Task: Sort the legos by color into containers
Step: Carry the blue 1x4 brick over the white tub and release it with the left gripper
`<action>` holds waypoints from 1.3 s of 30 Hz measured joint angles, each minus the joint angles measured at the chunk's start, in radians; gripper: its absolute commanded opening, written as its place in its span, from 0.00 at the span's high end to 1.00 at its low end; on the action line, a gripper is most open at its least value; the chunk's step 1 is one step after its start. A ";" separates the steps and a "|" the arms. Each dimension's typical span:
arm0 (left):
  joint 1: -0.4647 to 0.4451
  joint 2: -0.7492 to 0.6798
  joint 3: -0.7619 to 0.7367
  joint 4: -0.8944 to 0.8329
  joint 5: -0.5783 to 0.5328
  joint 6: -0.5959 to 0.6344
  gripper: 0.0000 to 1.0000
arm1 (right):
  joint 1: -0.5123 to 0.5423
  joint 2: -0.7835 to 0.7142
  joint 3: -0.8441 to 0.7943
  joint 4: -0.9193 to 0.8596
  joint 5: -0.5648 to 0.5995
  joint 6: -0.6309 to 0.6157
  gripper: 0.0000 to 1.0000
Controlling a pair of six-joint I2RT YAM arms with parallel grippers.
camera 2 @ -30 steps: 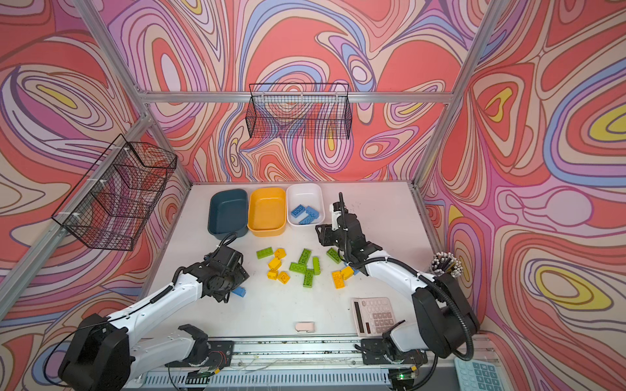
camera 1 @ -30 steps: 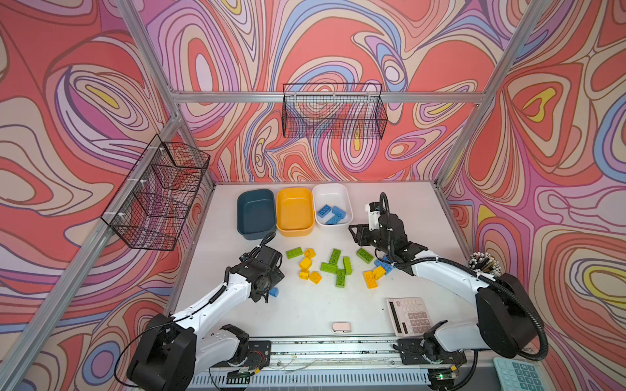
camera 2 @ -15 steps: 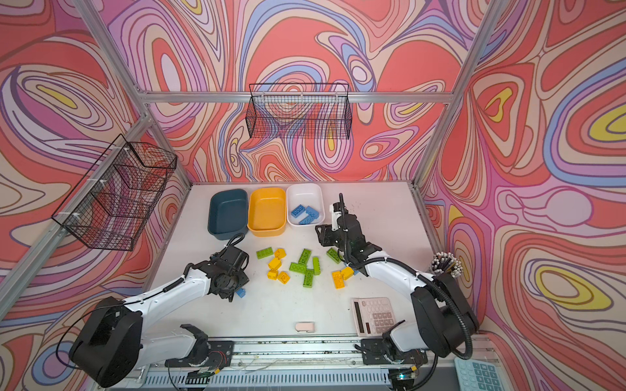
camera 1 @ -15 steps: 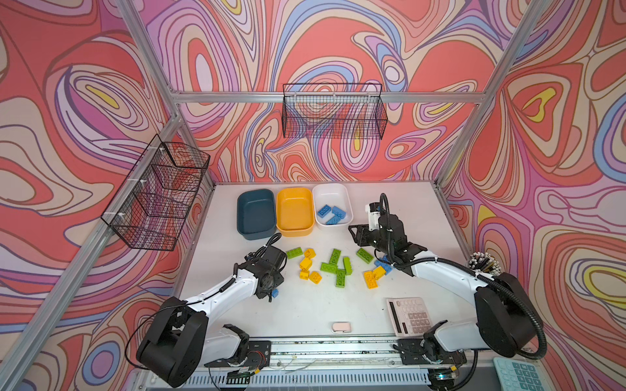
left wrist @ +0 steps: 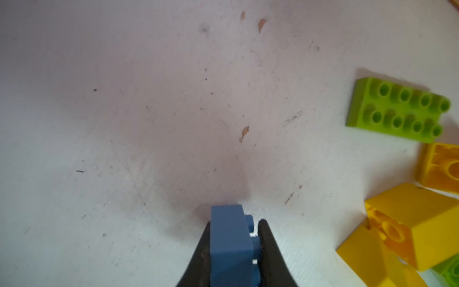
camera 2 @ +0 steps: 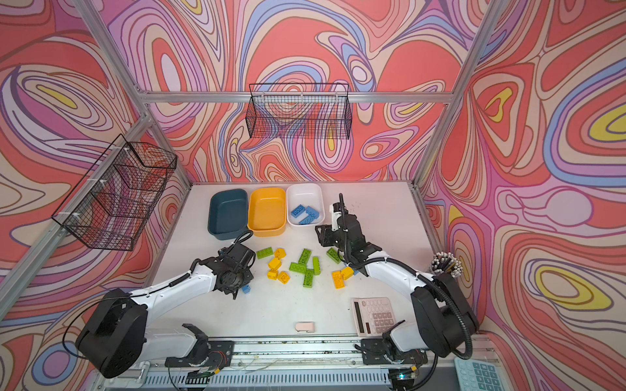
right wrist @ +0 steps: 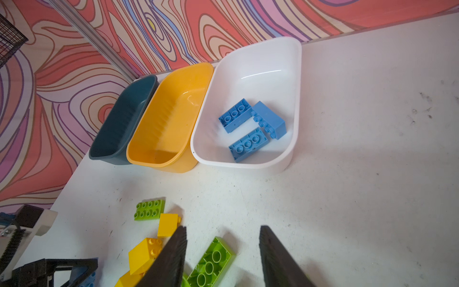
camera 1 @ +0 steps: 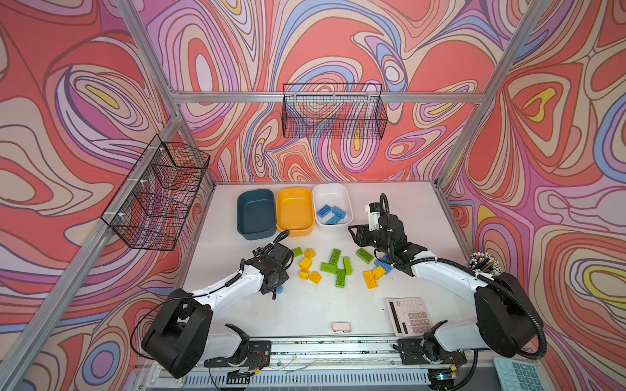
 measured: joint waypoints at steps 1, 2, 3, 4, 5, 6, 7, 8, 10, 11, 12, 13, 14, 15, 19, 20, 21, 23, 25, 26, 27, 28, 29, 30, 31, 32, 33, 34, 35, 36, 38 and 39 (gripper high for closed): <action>-0.002 -0.002 0.011 -0.004 -0.004 0.008 0.86 | 0.000 0.000 0.000 0.003 -0.003 0.002 0.50; -0.004 -0.008 0.020 -0.008 -0.007 0.021 0.86 | 0.000 0.000 -0.001 0.008 -0.008 0.005 0.50; -0.005 -0.013 0.029 -0.010 -0.008 0.030 0.85 | 0.000 0.000 -0.002 0.014 -0.014 0.006 0.50; -0.005 -0.023 0.037 -0.016 -0.010 0.044 0.85 | 0.000 0.000 -0.003 0.019 -0.017 0.008 0.50; -0.005 -0.032 0.047 -0.023 -0.010 0.060 0.84 | 0.000 0.000 -0.006 0.024 -0.023 0.012 0.49; -0.005 -0.039 0.058 -0.027 -0.011 0.071 0.83 | 0.000 -0.001 -0.010 0.030 -0.026 0.016 0.49; -0.005 -0.045 0.076 -0.034 -0.011 0.090 0.83 | 0.000 -0.002 -0.014 0.035 -0.030 0.018 0.49; -0.005 -0.048 0.092 -0.039 -0.011 0.105 0.82 | 0.000 -0.002 -0.021 0.042 -0.036 0.023 0.49; -0.005 -0.049 0.142 -0.053 -0.010 0.148 0.81 | 0.000 -0.002 -0.033 0.052 -0.045 0.028 0.49; -0.005 -0.046 0.186 -0.056 -0.005 0.179 0.81 | 0.000 -0.003 -0.042 0.058 -0.050 0.035 0.49; -0.005 -0.041 0.217 -0.057 -0.001 0.203 0.81 | 0.000 -0.005 -0.048 0.064 -0.056 0.044 0.49; -0.005 -0.030 0.263 -0.058 0.007 0.237 0.81 | 0.000 -0.006 -0.055 0.072 -0.064 0.052 0.48; -0.005 -0.016 0.305 -0.057 0.013 0.262 0.81 | 0.000 -0.008 -0.064 0.084 -0.073 0.060 0.48; -0.005 -0.002 0.340 -0.055 0.017 0.283 0.81 | 0.000 -0.010 -0.069 0.092 -0.080 0.067 0.48; -0.005 0.102 0.512 -0.057 0.036 0.373 0.81 | 0.000 -0.045 -0.123 0.126 -0.109 0.099 0.48; -0.005 0.138 0.559 -0.057 0.040 0.396 0.81 | 0.000 -0.060 -0.137 0.129 -0.109 0.102 0.48; -0.005 0.169 0.599 -0.059 0.045 0.412 0.81 | 0.000 -0.073 -0.150 0.133 -0.109 0.104 0.48; -0.005 0.254 0.702 -0.060 0.060 0.447 0.81 | 0.000 -0.100 -0.178 0.143 -0.108 0.108 0.48; -0.005 0.333 0.795 -0.067 0.072 0.474 0.81 | 0.000 -0.113 -0.195 0.156 -0.107 0.110 0.48; -0.005 0.378 0.848 -0.069 0.081 0.484 0.81 | 0.000 -0.116 -0.202 0.163 -0.106 0.111 0.48; -0.005 0.421 0.900 -0.072 0.088 0.497 0.81 | 0.000 -0.118 -0.207 0.165 -0.104 0.112 0.48; -0.005 0.461 0.948 -0.074 0.094 0.507 0.80 | 0.000 -0.119 -0.211 0.169 -0.103 0.113 0.48; -0.006 0.502 1.003 -0.079 0.101 0.517 0.80 | 0.000 -0.120 -0.216 0.172 -0.100 0.113 0.48; -0.006 0.546 1.053 -0.079 0.106 0.528 0.79 | 0.000 -0.122 -0.220 0.172 -0.098 0.113 0.48; -0.006 0.581 1.096 -0.080 0.111 0.535 0.79 | 0.000 -0.125 -0.223 0.172 -0.096 0.113 0.48; -0.007 0.622 1.147 -0.081 0.116 0.543 0.79 | 0.000 -0.129 -0.227 0.171 -0.093 0.113 0.48; -0.008 0.657 1.190 -0.082 0.121 0.550 0.78 | 0.000 -0.134 -0.230 0.171 -0.090 0.113 0.48; -0.009 0.684 1.222 -0.081 0.126 0.553 0.78 | 0.000 -0.138 -0.232 0.171 -0.088 0.113 0.48; -0.010 0.718 1.260 -0.079 0.133 0.557 0.78 | 0.000 -0.142 -0.234 0.171 -0.085 0.113 0.48; -0.011 0.747 1.291 -0.076 0.144 0.558 0.78 | 0.000 -0.143 -0.235 0.171 -0.082 0.113 0.48; -0.011 0.800 1.346 -0.071 0.159 0.561 0.77 | 0.000 -0.145 -0.236 0.170 -0.077 0.112 0.48; -0.011 0.830 1.374 -0.066 0.166 0.561 0.77 | 0.000 -0.145 -0.236 0.169 -0.075 0.111 0.48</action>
